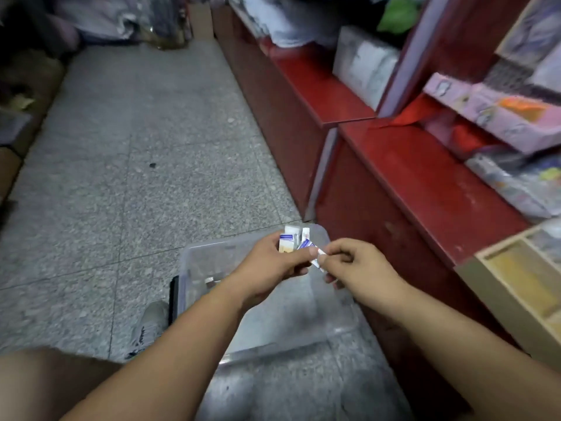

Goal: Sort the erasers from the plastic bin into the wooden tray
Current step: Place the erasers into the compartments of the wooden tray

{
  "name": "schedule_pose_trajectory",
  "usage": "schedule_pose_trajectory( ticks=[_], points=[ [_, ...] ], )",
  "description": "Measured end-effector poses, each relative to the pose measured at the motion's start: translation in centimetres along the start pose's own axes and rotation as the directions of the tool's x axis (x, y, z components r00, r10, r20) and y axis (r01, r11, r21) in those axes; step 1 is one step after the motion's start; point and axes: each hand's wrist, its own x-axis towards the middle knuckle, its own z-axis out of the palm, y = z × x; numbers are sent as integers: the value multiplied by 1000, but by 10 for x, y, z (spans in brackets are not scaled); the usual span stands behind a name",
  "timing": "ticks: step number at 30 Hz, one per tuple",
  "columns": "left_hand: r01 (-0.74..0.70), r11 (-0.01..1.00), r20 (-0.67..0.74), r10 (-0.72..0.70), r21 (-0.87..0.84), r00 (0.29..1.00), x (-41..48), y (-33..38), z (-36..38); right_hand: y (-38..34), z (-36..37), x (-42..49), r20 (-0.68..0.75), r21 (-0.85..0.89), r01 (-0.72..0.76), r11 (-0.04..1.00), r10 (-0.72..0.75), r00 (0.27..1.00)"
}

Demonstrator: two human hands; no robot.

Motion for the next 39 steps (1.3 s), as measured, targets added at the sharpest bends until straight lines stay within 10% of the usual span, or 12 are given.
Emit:
schedule_pose_trajectory(
  ticks=[8, 21, 30, 39],
  points=[
    [14, 995, 281, -40, 95, 959, -58, 46, 118, 1, -80, -125, -255, 401, 61, 914, 47, 966],
    [-103, 969, 523, -31, 225, 852, -54, 41, 275, 41, -199, -223, -681, 474, 222, 852, 195, 706],
    [-150, 954, 492, 4, 258, 870, 17, 39, 317, 66, -303, -164, -864, 77, -30, 997, 82, 497],
    [-121, 957, 482, -22, 264, 876, 64, 34, 337, 94, -364, -66, -758, -419, -404, 813, -68, 649]
  ],
)
